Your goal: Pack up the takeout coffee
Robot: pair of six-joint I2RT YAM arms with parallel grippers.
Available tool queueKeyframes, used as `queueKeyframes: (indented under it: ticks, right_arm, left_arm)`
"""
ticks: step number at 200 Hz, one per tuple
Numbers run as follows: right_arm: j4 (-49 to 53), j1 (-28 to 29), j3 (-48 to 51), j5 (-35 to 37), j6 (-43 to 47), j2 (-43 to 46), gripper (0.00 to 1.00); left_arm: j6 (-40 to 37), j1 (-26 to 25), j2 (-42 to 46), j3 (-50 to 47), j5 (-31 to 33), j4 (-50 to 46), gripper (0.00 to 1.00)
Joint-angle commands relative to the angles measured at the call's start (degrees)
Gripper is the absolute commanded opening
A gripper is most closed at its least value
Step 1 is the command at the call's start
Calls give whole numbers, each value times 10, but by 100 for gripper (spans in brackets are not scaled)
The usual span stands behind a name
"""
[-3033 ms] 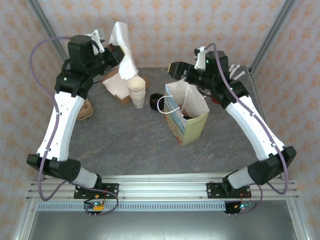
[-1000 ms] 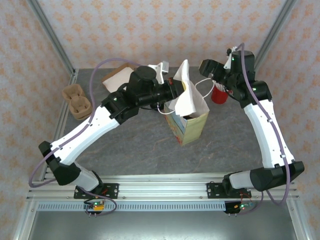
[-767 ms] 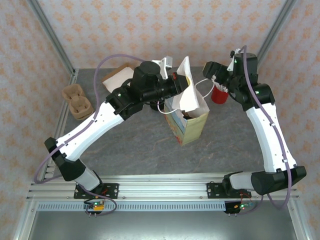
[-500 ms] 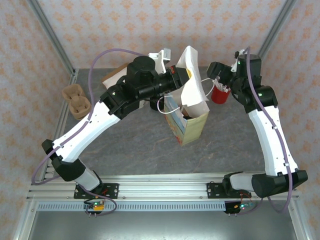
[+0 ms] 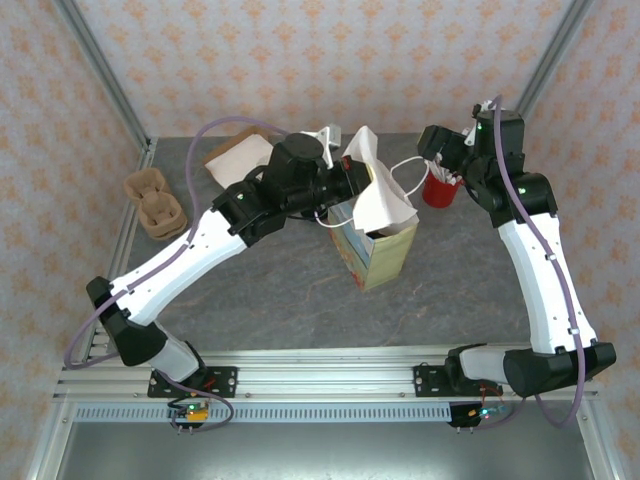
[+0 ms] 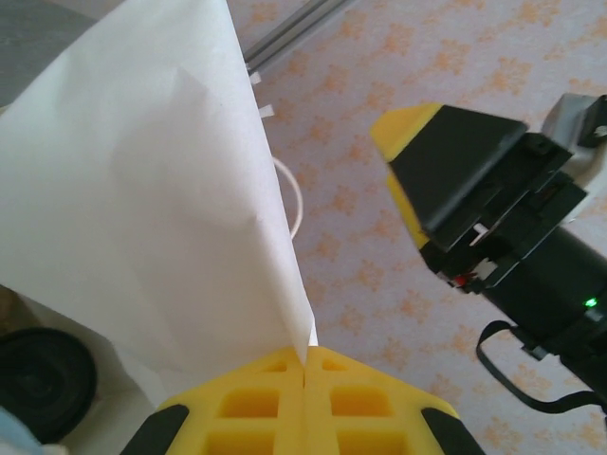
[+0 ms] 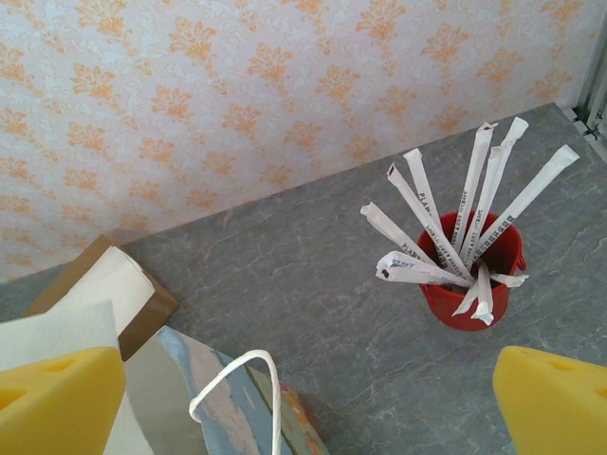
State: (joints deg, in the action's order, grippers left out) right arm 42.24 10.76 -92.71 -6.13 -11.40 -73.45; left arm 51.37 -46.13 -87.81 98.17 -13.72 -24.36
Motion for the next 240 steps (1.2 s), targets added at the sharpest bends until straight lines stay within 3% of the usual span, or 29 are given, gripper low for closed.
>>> queueKeyframes:
  ticks: [1,49,119,169,207,240]
  right_arm:
    - [3,-3,3,11,8,7,100]
    - [0,-3,8,0,3,8,100]
    - [6,-2,16,-2,2,18,100]
    - [6,-2,22,-13,-1,22,100]
    - [7,-2,30,-38,1,29,99]
    - [5,0,35,-106,6,52,96]
  left_arm:
    - [-6,-4,48,-16,28,0,0]
    - [-4,-3,54,-38,27,0,0]
    - [3,-8,-26,-7,-13,6,0]
    - [-42,-9,-59,19,31,-39,23]
    - [-74,-8,-56,40,52,-66,30]
    - [-93,-7,-38,38,49,-71,35]
